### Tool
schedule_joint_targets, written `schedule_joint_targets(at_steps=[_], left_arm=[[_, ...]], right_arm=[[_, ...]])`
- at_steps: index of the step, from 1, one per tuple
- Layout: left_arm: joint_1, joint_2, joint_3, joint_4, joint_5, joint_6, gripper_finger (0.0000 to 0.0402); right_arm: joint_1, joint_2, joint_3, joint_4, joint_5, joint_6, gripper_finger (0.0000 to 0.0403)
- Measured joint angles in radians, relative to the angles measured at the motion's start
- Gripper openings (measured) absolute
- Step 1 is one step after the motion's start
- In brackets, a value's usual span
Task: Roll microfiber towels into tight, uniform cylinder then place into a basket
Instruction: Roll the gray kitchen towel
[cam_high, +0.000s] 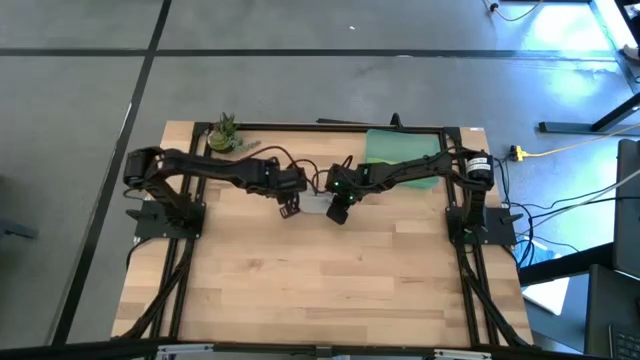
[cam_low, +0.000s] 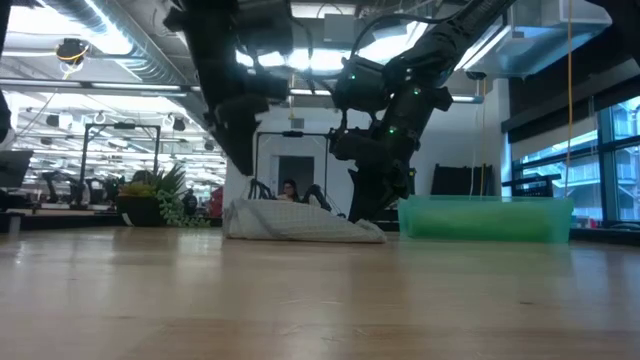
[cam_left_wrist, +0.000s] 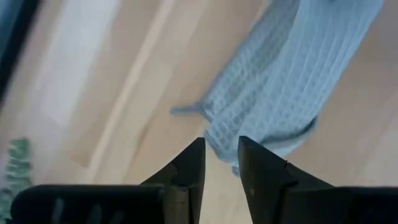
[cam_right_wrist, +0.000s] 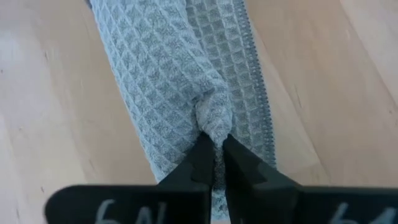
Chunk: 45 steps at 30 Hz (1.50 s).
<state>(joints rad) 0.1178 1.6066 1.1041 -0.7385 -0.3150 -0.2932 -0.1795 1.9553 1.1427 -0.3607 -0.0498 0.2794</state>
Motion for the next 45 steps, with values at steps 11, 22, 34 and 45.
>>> schedule_joint_targets(at_steps=[11,22,34,45], left_arm=[[-0.056,0.101,0.004,0.104,0.051,0.095,0.0087],[-0.032,0.256,0.011,0.145,0.082,0.120,0.0086],[-0.025,0.284,0.013,0.144,0.092,0.120,0.0086],[-0.025,0.284,0.011,0.145,0.098,0.123,0.0086]], right_arm=[[0.000,0.000,0.000,0.001,0.001,0.000,0.0018],[0.000,0.000,0.000,0.002,-0.008,0.004,0.0018],[-0.002,0.002,-0.004,0.024,-0.066,0.006,0.0068],[-0.075,-0.007,0.017,-0.026,-0.213,0.088,0.0155]])
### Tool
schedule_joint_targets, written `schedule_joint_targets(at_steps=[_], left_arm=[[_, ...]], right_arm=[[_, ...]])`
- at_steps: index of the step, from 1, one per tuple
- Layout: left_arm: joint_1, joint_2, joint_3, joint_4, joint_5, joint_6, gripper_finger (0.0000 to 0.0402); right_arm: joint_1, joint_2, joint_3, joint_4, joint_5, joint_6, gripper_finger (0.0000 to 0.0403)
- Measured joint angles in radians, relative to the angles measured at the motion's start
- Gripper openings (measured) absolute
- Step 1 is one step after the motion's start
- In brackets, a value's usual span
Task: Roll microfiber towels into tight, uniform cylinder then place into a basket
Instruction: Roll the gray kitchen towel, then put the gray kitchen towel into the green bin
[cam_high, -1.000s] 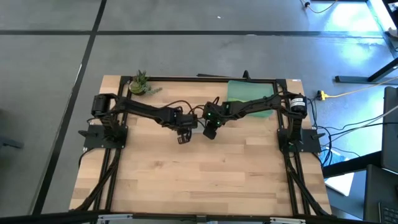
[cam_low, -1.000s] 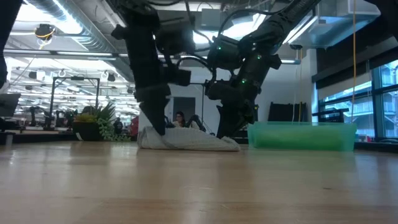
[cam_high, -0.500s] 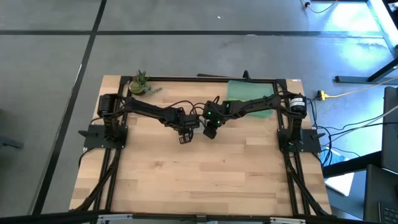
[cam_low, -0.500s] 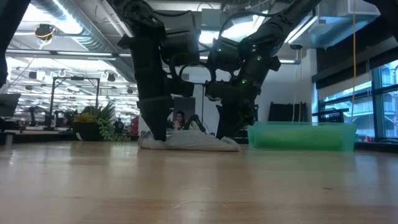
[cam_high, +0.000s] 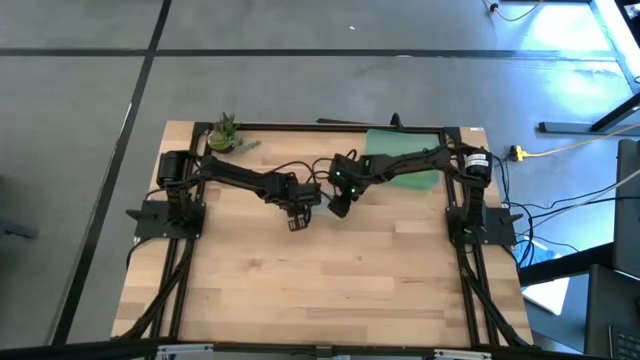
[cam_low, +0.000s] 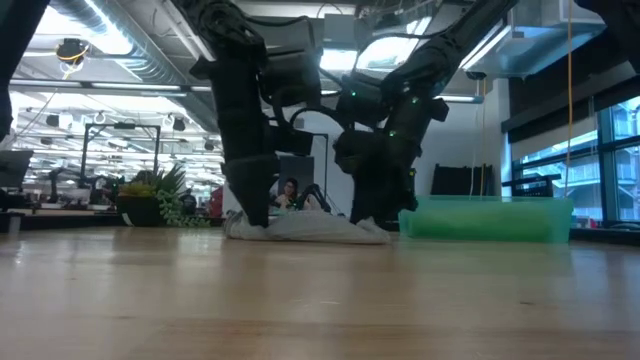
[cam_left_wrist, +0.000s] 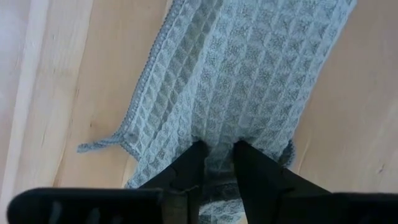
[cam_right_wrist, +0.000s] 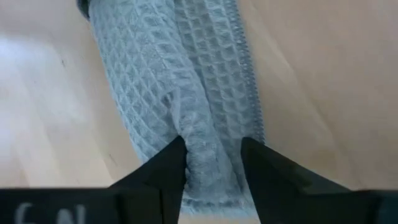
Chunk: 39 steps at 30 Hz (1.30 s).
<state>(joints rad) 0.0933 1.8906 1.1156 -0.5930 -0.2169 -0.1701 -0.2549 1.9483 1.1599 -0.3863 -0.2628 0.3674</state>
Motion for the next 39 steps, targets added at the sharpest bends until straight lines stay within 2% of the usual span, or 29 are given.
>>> schedule_joint_targets(at_steps=[7,14,21,28,34,39], left_arm=[[0.001,0.001,0.000,0.012,0.002,0.001,0.0086],[0.001,0.001,0.000,0.012,0.002,0.000,0.0086],[0.001,0.001,0.000,0.012,0.002,-0.004,0.0086],[0.001,0.001,0.000,0.012,-0.001,-0.004,0.0086],[0.000,0.000,-0.001,0.015,-0.008,-0.003,0.0086],[0.000,-0.002,-0.003,0.030,-0.014,-0.003,0.0086]], right_arm=[[-0.041,-0.110,0.003,-0.130,0.029,-0.025,0.0169],[-0.021,-0.220,0.004,-0.339,0.286,-0.016,0.0170],[0.097,-0.324,0.002,-0.416,0.476,0.021,0.0170],[0.268,-0.410,-0.091,-0.304,0.599,0.066,0.0170],[0.361,-0.410,-0.181,-0.113,0.601,-0.007,0.0170],[0.389,-0.410,-0.266,0.079,0.602,-0.128,0.0170]])
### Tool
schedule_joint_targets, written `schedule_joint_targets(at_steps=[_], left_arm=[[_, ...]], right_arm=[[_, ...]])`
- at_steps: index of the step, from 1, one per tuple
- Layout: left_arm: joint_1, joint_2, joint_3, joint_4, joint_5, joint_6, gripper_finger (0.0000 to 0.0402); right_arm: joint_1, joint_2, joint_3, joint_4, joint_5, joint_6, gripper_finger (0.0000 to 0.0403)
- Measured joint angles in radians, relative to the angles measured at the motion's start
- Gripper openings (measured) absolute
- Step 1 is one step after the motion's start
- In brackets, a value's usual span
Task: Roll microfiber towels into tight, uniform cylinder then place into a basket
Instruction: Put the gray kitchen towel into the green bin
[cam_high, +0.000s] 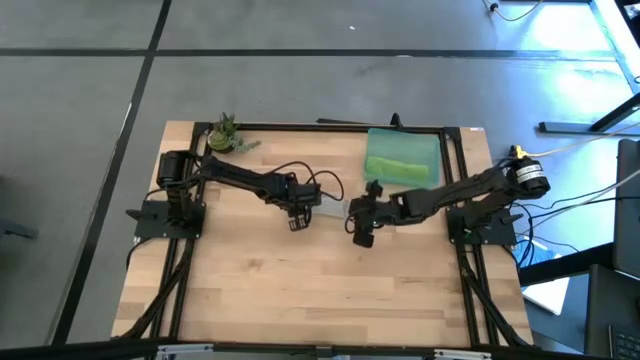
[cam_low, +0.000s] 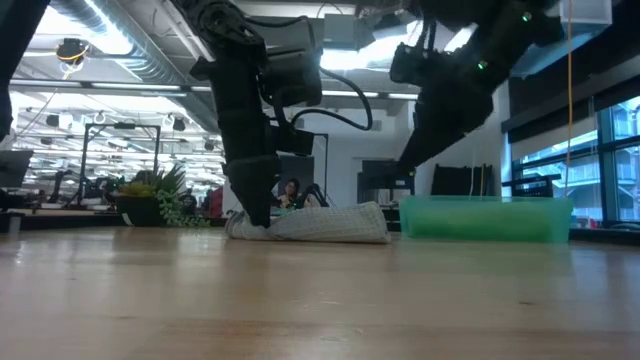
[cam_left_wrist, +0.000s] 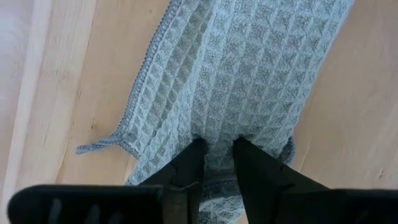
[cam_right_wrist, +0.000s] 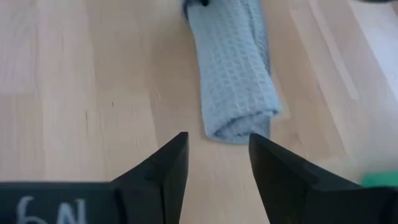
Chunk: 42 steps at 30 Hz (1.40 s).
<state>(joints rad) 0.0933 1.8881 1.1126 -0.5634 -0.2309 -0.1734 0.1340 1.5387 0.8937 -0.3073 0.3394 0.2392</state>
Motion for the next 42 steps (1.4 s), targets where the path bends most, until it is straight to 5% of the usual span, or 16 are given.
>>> schedule_joint_targets(at_steps=[5,18,25,35,42], left_arm=[[-0.002,0.002,-0.002,0.021,-0.035,0.000,0.0086],[0.001,0.006,-0.004,0.092,-0.047,-0.008,0.0086],[-0.006,0.002,0.000,0.064,0.141,0.003,0.0086],[-0.100,-0.001,0.002,0.037,0.281,0.020,0.0086],[-0.161,-0.001,0.001,0.053,0.254,0.020,0.0086]], right_arm=[[0.003,0.000,-0.063,0.129,0.000,-0.097,0.0170],[0.002,0.000,-0.067,0.140,-0.001,-0.174,0.0170],[0.002,0.000,-0.067,0.140,-0.004,-0.170,0.0170],[0.006,0.001,-0.066,0.158,-0.225,-0.167,0.0170],[0.087,0.101,-0.065,0.352,-0.290,-0.199,0.0170]])
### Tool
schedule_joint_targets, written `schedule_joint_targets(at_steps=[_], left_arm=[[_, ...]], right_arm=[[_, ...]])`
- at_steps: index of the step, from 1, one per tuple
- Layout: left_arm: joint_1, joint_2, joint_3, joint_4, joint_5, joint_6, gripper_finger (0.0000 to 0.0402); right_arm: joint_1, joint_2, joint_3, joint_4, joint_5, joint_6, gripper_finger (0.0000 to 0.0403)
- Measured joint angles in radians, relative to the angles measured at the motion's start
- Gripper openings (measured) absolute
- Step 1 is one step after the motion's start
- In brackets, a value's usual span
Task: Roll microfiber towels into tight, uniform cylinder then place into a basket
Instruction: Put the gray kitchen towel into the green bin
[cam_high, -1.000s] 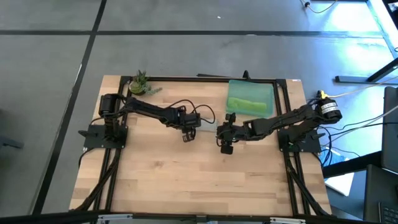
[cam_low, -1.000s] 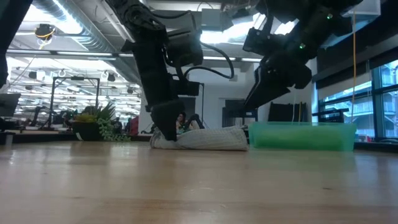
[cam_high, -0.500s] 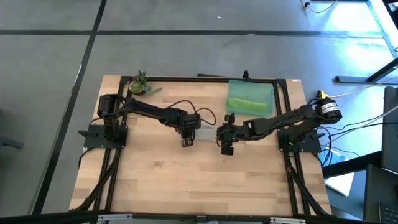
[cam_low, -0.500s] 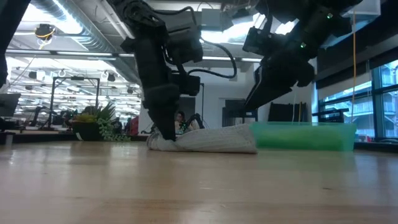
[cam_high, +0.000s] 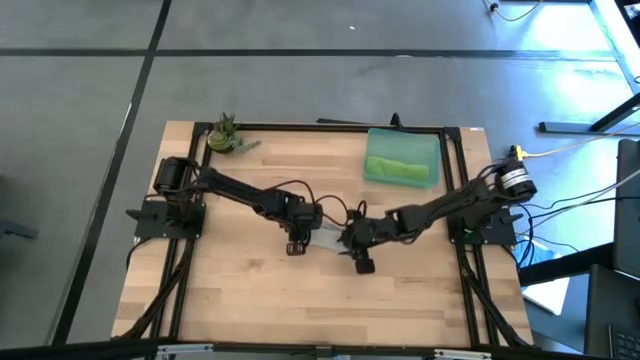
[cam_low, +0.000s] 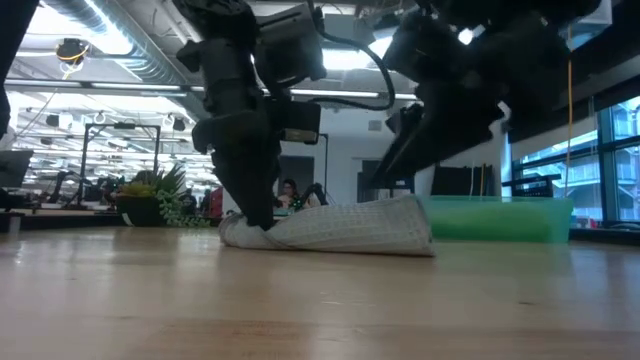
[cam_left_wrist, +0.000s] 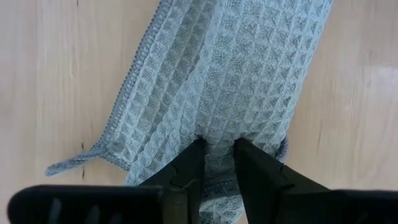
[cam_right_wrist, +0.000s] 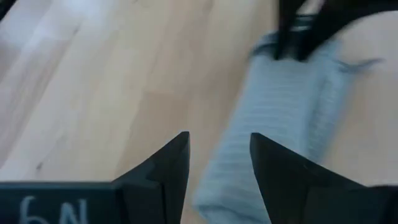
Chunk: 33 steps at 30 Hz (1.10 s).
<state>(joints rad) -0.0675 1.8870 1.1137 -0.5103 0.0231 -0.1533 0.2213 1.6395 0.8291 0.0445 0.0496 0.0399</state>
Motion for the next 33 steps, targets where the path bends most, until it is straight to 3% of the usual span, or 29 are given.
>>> schedule_joint_targets(at_steps=[3,9,17,25,33], left_arm=[[-0.006,0.000,-0.001,0.003,-0.013,0.000,0.0086],[-0.007,0.000,-0.002,0.007,-0.046,0.000,0.0086],[-0.010,0.000,-0.002,0.006,-0.001,-0.001,0.0086],[-0.079,0.001,-0.001,0.015,0.030,-0.004,0.0086],[-0.126,0.002,-0.001,0.036,0.029,-0.004,0.0086]], right_arm=[[0.029,0.064,0.000,0.060,0.020,-0.017,0.0170],[0.038,0.134,0.000,0.058,0.190,0.003,0.0170],[0.033,0.135,0.000,0.049,0.192,0.050,0.0170],[0.041,0.193,0.004,0.053,0.135,0.109,0.0170],[0.066,0.120,-0.003,0.040,0.132,0.084,0.0170]])
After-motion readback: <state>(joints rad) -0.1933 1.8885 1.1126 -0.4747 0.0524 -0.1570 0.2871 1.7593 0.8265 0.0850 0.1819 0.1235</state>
